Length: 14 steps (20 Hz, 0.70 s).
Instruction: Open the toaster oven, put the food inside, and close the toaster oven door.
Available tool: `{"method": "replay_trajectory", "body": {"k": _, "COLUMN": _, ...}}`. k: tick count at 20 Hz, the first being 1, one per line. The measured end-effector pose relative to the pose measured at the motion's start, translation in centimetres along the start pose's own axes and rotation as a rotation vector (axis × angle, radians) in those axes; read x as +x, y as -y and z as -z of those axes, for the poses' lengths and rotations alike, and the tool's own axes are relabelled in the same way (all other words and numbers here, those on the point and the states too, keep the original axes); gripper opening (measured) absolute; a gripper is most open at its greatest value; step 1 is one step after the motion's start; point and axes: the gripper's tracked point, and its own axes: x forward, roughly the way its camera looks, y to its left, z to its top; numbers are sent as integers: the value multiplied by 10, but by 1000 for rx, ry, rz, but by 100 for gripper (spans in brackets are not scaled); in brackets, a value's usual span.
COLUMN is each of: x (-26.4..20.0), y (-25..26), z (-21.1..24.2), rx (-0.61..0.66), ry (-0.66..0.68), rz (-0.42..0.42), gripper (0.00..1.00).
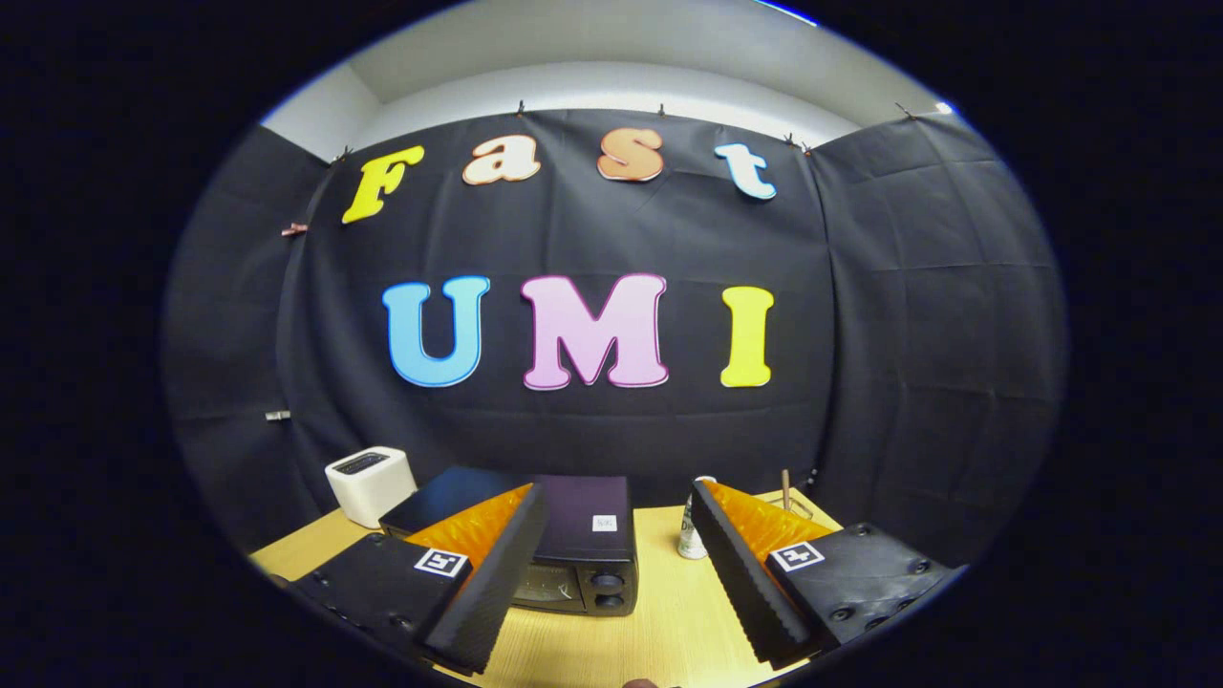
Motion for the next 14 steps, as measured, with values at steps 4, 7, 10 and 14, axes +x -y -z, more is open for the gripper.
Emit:
{"method": "replay_trajectory", "body": {"k": 4, "x": -21, "y": 28, "z": -7, "rx": 21, "ry": 1, "rz": 54, "gripper": 98}}
{"method": "replay_trajectory", "body": {"k": 7, "x": -38, "y": 48, "z": -5, "rx": 43, "ry": -33, "rz": 94, "gripper": 98}}
{"method": "replay_trajectory", "body": {"k": 10, "x": -46, "y": 70, "z": -7, "rx": -4, "ry": -20, "rz": 129, "gripper": 98}}
{"method": "replay_trajectory", "body": {"k": 14, "x": -41, "y": 74, "z": -11, "rx": 25, "ry": -23, "rz": 147, "gripper": 99}}
